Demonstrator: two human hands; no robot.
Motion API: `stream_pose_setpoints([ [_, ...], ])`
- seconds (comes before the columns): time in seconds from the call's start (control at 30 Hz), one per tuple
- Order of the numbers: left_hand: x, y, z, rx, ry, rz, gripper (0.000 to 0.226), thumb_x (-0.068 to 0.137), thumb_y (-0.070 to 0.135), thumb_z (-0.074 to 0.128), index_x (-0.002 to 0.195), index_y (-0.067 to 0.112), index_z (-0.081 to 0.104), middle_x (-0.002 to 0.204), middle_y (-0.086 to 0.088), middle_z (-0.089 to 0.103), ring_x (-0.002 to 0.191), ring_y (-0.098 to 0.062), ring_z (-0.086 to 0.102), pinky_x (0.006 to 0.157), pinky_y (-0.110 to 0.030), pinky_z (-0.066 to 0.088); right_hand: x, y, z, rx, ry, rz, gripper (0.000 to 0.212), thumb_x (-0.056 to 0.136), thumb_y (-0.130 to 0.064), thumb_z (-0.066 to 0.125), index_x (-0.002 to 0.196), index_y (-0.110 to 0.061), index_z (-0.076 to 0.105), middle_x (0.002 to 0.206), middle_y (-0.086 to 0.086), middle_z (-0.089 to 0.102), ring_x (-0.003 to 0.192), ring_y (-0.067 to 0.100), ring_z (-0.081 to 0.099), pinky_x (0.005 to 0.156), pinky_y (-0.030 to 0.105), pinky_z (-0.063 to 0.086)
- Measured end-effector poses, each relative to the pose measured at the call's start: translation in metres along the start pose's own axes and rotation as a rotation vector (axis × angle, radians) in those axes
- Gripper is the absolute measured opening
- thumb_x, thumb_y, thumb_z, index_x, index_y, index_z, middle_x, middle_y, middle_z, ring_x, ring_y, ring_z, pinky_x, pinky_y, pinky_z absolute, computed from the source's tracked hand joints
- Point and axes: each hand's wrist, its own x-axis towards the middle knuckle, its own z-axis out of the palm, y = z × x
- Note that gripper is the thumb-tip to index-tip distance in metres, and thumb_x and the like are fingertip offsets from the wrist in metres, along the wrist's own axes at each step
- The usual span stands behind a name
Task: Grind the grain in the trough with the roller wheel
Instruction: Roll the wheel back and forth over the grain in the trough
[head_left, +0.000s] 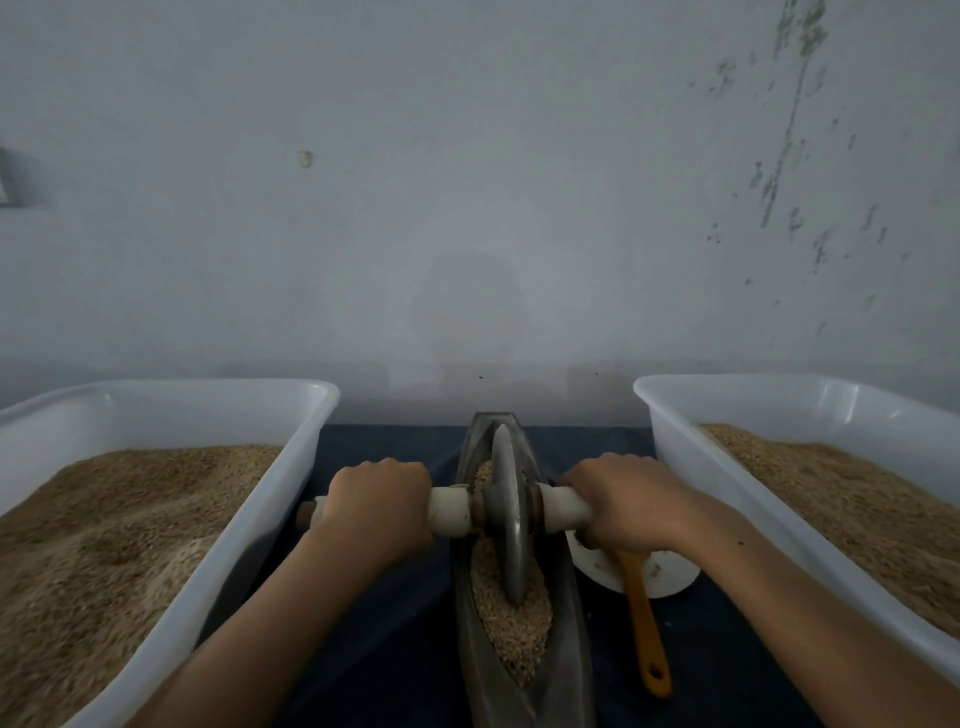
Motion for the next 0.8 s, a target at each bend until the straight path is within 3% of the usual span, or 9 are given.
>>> stream_pose_setpoints([
  [0.17, 0.0, 0.006, 0.004, -0.015, 0.151, -0.048, 0.022, 0.089, 0.031, 0.055, 0.11, 0.025, 0.054, 0.105, 0.003, 0.061, 0.096, -0.016, 0.059, 0.073, -0.028, 0.037, 0.003, -0.004, 0.013, -0.037, 0.276, 0.048, 0.019, 0.088, -0.02, 0.055, 0.105, -0.027, 0.052, 0.098, -0.001, 0.063, 0.092, 0.021, 0.061, 0.07, 0.031, 0.04],
  [0.23, 0.0, 0.006, 0.005, -0.013, 0.162, -0.047, 0.022, 0.09, 0.031, 0.054, 0.112, 0.026, 0.053, 0.107, 0.003, 0.061, 0.098, -0.016, 0.06, 0.073, -0.028, 0.036, 0.002, -0.005, 0.015, -0.035, 0.308, 0.051, 0.017, 0.088, -0.019, 0.054, 0.103, -0.027, 0.049, 0.097, -0.002, 0.063, 0.092, 0.022, 0.061, 0.07, 0.032, 0.039],
  [0.33, 0.001, 0.004, 0.003, 0.0, 0.116, -0.034, 0.025, 0.089, 0.031, 0.056, 0.112, 0.024, 0.055, 0.106, 0.003, 0.062, 0.097, -0.016, 0.06, 0.072, -0.027, 0.037, 0.001, -0.004, 0.012, -0.035, 0.253, 0.037, 0.017, 0.088, -0.021, 0.056, 0.104, -0.026, 0.052, 0.099, -0.001, 0.063, 0.092, 0.02, 0.06, 0.071, 0.031, 0.04],
  [0.57, 0.0, -0.003, -0.004, -0.038, -0.107, 0.033, 0.035, 0.082, 0.035, 0.065, 0.111, 0.018, 0.056, 0.091, 0.004, 0.055, 0.08, -0.012, 0.051, 0.074, -0.026, 0.043, -0.002, -0.002, -0.006, -0.002, -0.066, -0.006, 0.029, 0.082, -0.028, 0.066, 0.111, -0.024, 0.061, 0.101, 0.0, 0.065, 0.09, 0.018, 0.062, 0.067, 0.027, 0.042],
  [0.7, 0.0, -0.001, -0.003, -0.022, -0.062, 0.013, 0.032, 0.083, 0.035, 0.063, 0.109, 0.019, 0.056, 0.086, 0.005, 0.052, 0.078, -0.012, 0.05, 0.072, -0.026, 0.041, -0.003, -0.001, -0.004, 0.009, -0.053, -0.005, 0.027, 0.083, -0.028, 0.065, 0.109, -0.025, 0.061, 0.1, 0.0, 0.065, 0.089, 0.017, 0.062, 0.066, 0.027, 0.041],
  [0.8, -0.001, 0.002, -0.002, -0.006, 0.001, -0.02, 0.027, 0.085, 0.033, 0.06, 0.109, 0.021, 0.056, 0.1, 0.002, 0.061, 0.087, -0.015, 0.056, 0.071, -0.026, 0.038, -0.002, -0.004, 0.001, -0.025, 0.079, 0.009, 0.021, 0.085, -0.024, 0.061, 0.106, -0.026, 0.059, 0.099, -0.002, 0.064, 0.089, 0.017, 0.061, 0.065, 0.027, 0.035],
])
